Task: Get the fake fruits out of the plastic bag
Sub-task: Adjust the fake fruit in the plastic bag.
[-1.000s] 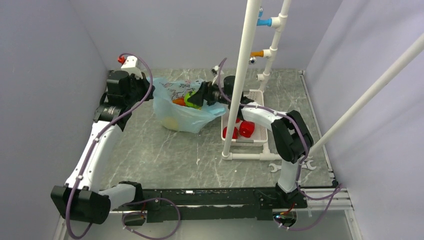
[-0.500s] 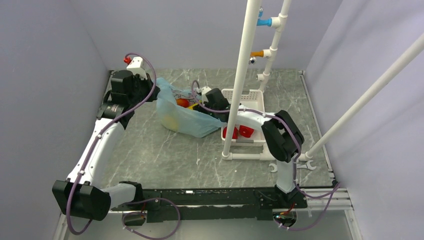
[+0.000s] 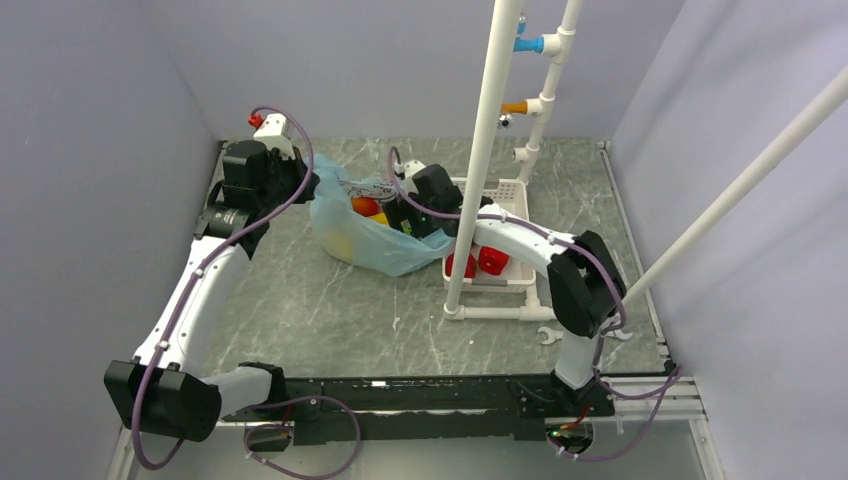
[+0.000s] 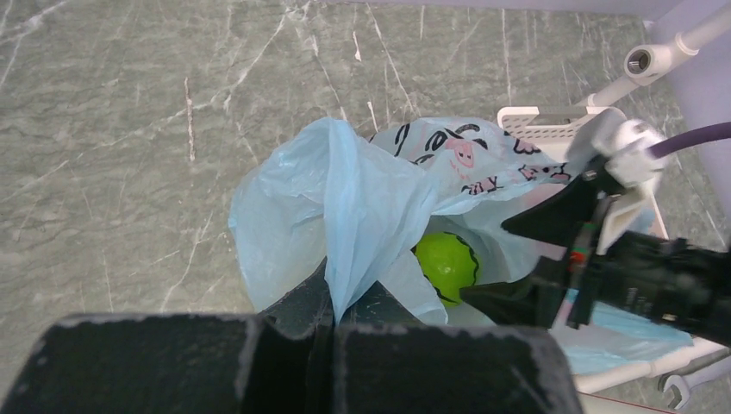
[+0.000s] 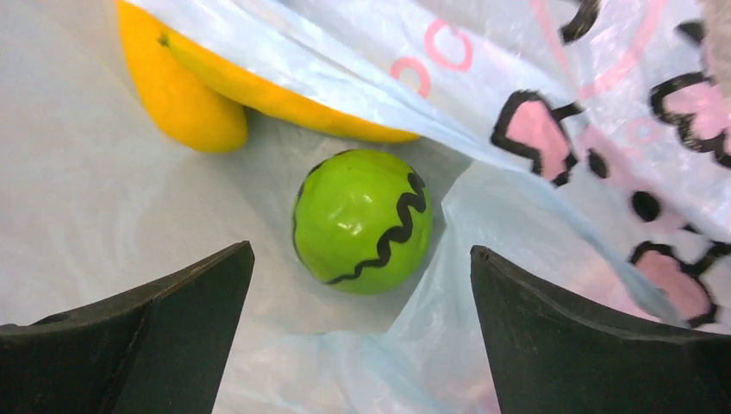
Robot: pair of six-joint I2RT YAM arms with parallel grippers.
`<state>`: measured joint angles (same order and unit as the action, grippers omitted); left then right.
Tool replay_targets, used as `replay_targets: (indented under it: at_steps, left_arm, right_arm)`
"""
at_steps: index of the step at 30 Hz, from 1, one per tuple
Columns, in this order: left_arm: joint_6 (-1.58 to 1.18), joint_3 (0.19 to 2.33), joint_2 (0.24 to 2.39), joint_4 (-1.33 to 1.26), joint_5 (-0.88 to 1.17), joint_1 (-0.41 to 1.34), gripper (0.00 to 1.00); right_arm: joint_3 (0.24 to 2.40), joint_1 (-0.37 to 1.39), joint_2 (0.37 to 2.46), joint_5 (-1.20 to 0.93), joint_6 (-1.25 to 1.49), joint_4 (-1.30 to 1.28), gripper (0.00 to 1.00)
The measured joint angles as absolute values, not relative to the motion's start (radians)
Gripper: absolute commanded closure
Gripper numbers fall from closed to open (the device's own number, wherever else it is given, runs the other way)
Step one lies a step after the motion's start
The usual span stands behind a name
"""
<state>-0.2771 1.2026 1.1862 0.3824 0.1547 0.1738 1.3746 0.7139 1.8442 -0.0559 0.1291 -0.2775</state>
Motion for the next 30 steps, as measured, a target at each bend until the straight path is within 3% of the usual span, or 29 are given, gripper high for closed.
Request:
replay_targets:
  at_steps: [5, 10, 13, 15, 18, 21, 25, 30]
  left_arm:
    - [-0.275, 1.203, 1.186, 0.383, 0.151, 0.174, 1.00]
    - [-0.275, 1.203, 1.183, 0.382, 0.151, 0.175, 1.00]
    - [-0.275, 1.203, 1.182, 0.382, 0.151, 0.176, 1.00]
    - [-0.275, 1.203, 1.182, 0.383, 0.150, 0.179, 1.00]
    - [-0.274, 1.203, 1.182, 0.382, 0.144, 0.184, 1.00]
    - [-0.274, 1.203, 1.182, 0.383, 0.142, 0.185, 1.00]
    - [-0.274, 1.203, 1.182, 0.383, 0.142, 0.185, 1.00]
    - [-0.275, 1.203, 1.182, 0.383, 0.142, 0.185, 1.00]
  right_arm:
    - [1.427, 0.718, 1.781, -0.067, 0.131, -0.313, 0.04]
    - [1.451, 0.722, 1.783, -0.143, 0.132, -0.314, 0.32]
    - [1.461, 0.725, 1.808, -0.178, 0.138, -0.292, 0.42]
    - [1.465, 0.726, 1.828, -0.187, 0.138, -0.281, 0.44]
    - [1.499, 0.727, 1.885, -0.189, 0.132, -0.280, 0.39]
    - [1.505, 0.733, 1.924, -0.189, 0.115, -0.276, 0.18]
    - [1.504, 0.737, 1.970, -0.178, 0.070, -0.279, 0.06]
    - [1.481, 0.743, 1.993, -0.129, 0.006, -0.285, 0.05]
